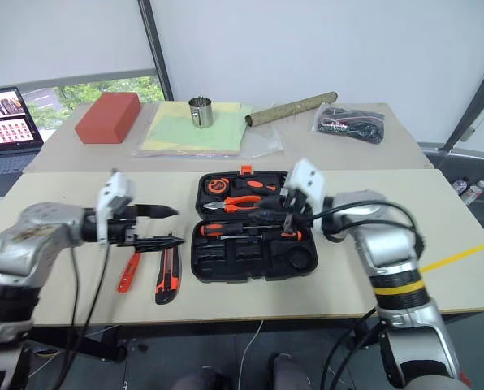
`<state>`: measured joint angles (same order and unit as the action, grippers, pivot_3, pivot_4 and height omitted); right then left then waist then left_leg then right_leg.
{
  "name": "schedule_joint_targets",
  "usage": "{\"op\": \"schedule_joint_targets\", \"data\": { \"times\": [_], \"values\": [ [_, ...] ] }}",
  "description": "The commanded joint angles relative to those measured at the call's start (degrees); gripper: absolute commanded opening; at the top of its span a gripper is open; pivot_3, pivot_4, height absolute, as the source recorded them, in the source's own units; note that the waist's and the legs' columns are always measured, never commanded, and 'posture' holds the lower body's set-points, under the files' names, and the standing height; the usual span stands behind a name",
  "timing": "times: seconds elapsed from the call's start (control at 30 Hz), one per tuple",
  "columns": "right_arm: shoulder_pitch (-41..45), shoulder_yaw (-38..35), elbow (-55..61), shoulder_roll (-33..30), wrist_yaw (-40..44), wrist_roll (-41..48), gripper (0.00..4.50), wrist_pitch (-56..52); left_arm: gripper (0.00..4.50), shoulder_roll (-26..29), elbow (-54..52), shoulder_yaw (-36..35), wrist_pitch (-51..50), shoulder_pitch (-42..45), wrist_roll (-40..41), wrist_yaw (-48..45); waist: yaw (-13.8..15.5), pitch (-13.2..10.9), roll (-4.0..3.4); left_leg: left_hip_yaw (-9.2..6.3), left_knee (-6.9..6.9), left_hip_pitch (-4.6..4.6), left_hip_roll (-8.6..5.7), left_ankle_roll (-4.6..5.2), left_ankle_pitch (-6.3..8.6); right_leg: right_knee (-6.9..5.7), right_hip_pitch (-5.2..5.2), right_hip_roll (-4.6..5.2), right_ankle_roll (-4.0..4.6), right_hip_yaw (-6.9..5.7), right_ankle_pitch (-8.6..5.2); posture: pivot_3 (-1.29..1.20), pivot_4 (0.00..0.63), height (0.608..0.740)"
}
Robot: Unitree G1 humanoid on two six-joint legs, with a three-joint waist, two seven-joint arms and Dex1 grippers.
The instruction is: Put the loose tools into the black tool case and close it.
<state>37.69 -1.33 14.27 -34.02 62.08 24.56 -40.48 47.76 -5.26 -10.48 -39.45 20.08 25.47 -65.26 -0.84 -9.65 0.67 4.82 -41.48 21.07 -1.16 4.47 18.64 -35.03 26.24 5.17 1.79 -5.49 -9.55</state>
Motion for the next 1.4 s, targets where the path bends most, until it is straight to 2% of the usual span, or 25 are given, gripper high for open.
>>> {"op": "schedule_joint_targets", "data": {
  "times": [0.03,0.13,0.17,0.23,0.4,0.63,0.73,0.87,0.97,1.0,1.13,1.3,1.4],
  "values": [
    [-2.33,-4.94,10.99,-2.22,-1.30,10.67,3.22,-8.63,4.50,2.41,-5.54,-13.40,-2.68,-12.18,1.05,4.47,0.05,0.00,-0.01,0.00,0.00,0.03,-0.02,0.00,0.00,0.02,0.02,0.01,0.00,-0.01,0.00,0.00,0.150,0.740],
    [-4.66,-5.52,14.70,-3.93,-2.17,13.65,4.24,-10.22,4.50,2.87,-6.17,-18.66,-2.87,-19.05,0.01,7.60,0.29,-0.01,-0.01,0.00,0.18,-0.05,-0.07,-0.01,0.01,0.05,0.01,0.12,-0.01,0.01,-0.01,0.00,0.150,0.740],
    [-5.52,-5.52,15.32,-4.32,-2.72,14.19,4.44,-10.39,4.50,2.90,-5.78,-19.63,-3.60,-19.92,-0.32,9.31,0.57,-0.01,-0.01,0.00,0.16,-0.05,-0.10,-0.01,0.01,0.03,0.00,0.14,-0.01,-0.01,-0.01,0.00,0.150,0.740],
    [-7.07,-5.63,16.09,-4.78,-4.09,15.13,4.44,-10.89,4.50,3.11,-5.08,-19.99,-6.11,-19.74,-0.29,12.47,1.32,-0.01,0.01,0.00,0.14,-0.06,-0.10,-0.18,0.09,0.03,-0.04,0.19,-0.02,-0.02,-0.01,0.00,0.150,0.740],
    [-9.68,-5.31,17.73,-5.25,-7.58,15.21,4.44,-9.77,4.50,4.06,-8.74,-15.53,-18.91,-15.26,4.29,15.73,1.96,0.00,0.02,0.00,0.12,-0.06,-0.21,-0.45,0.24,-0.02,-0.09,0.25,-0.10,0.01,0.04,0.00,0.150,0.740],
    [-11.74,-4.61,19.91,-5.91,-10.63,15.07,4.44,-8.45,4.50,0.08,-10.45,-6.02,-36.92,-3.05,5.28,27.01,1.50,0.02,0.07,0.01,0.20,-0.14,-0.23,-0.14,-0.07,-0.08,-0.09,0.05,-0.09,0.03,0.04,0.00,0.150,0.740],
    [-12.73,-4.44,20.99,-5.84,-11.85,15.39,4.44,-8.32,4.50,-1.63,-9.44,-1.96,-39.81,-0.50,4.20,30.18,1.27,0.02,0.08,0.07,0.30,-0.19,-0.24,-0.14,-0.08,-0.06,-0.07,-0.01,-0.08,0.02,0.04,0.00,0.150,0.740],
    [-13.37,-3.87,22.00,-5.86,-12.90,15.37,4.44,-7.91,4.50,-2.77,-6.81,3.80,-38.06,-0.92,1.92,32.18,1.39,0.05,0.09,0.24,0.58,-0.52,-0.26,-0.21,-0.12,-0.04,-0.16,0.01,-0.03,0.09,0.00,0.00,0.150,0.740],
    [-13.27,-3.55,22.26,-5.91,-13.51,15.17,4.50,-7.68,3.88,-3.22,-6.48,5.82,-37.57,-1.88,1.01,33.35,1.50,0.06,0.07,0.27,0.66,-0.86,-0.24,-0.36,-0.14,-0.05,-0.46,0.07,-0.02,0.21,-0.03,0.00,0.150,0.740],
    [-13.23,-3.51,22.38,-6.02,-13.63,15.09,4.50,-7.61,3.54,-2.96,-6.52,6.33,-37.28,-2.38,0.56,33.74,1.49,0.06,0.07,0.23,0.65,-0.92,-0.19,-0.74,0.06,-0.03,-0.57,0.10,-0.05,0.30,-0.05,0.00,0.150,0.740],
    [-13.79,-3.71,22.77,-7.13,-13.31,15.08,4.50,-6.94,2.11,-1.99,-5.91,7.54,-34.61,-3.80,-1.74,34.74,1.49,0.10,0.01,0.24,0.65,-0.97,-0.19,-0.76,0.07,-0.08,-0.57,0.12,-0.08,0.43,-0.07,0.00,0.150,0.740],
    [-15.67,-4.71,23.16,-9.08,-12.12,17.15,4.50,-7.28,0.42,-2.33,-2.19,5.11,-32.18,-2.75,-4.69,37.70,1.50,0.20,-0.10,0.22,0.67,-0.97,-0.17,-0.59,-0.03,-0.07,-0.57,0.11,-0.02,0.42,-0.05,0.00,0.150,0.740],
    [-16.61,-5.79,23.33,-10.32,-11.16,19.35,4.50,-8.10,0.38,-1.50,2.49,2.56,-25.01,-0.94,-6.30,37.67,1.56,0.27,-0.21,0.22,0.67,-1.00,-0.17,-0.60,-0.02,-0.08,-0.60,0.14,-0.02,0.42,-0.05,0.00,0.150,0.740]
  ]
}}
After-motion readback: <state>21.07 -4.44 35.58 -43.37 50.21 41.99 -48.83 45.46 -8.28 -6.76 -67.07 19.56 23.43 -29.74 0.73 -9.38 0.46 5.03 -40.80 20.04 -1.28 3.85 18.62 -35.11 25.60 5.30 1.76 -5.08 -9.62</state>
